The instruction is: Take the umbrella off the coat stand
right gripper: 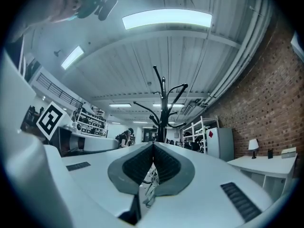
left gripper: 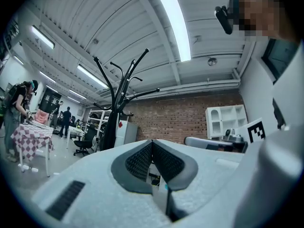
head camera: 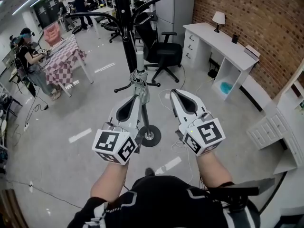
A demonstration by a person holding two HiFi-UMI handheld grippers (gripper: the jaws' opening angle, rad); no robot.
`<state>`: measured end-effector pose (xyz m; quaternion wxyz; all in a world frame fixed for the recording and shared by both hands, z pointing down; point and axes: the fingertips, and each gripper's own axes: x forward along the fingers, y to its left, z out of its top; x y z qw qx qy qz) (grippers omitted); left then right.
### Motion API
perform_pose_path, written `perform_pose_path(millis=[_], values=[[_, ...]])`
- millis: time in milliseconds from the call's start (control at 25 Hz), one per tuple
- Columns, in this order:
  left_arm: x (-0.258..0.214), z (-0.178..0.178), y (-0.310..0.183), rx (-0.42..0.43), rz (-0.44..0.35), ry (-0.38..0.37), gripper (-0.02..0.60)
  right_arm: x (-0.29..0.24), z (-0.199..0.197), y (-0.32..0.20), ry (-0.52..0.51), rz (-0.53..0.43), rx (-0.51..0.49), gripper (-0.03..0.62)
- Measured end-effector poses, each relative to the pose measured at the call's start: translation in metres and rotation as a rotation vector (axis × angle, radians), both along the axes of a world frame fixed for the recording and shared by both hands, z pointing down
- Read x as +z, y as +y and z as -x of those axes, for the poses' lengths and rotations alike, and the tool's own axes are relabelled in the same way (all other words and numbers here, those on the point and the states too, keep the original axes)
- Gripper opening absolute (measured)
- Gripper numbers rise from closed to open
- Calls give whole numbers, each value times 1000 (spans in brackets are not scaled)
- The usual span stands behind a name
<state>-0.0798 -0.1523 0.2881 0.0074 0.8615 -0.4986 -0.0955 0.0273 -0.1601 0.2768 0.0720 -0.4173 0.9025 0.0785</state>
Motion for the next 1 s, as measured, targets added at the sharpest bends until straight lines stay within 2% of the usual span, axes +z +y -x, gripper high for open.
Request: perform_pose_path(millis=[120, 400, 600, 840, 1000], values=[[-1, 6, -19, 10, 5, -17, 6, -3, 9, -19, -44, 26, -17, 3], [-3, 23, -57, 31, -8, -24, 6, -7, 30, -55, -66, 7, -21, 3], [-4, 34, -78, 22, -18, 3, 6, -6, 33, -76, -88, 13, -3, 3], [-7, 28, -104, 11, -19, -33, 6, -11, 37, -99, -94, 24, -68, 3], [-9, 29, -127, -29, -14, -38, 6, -15, 39, -122, -102, 31, -141, 3]])
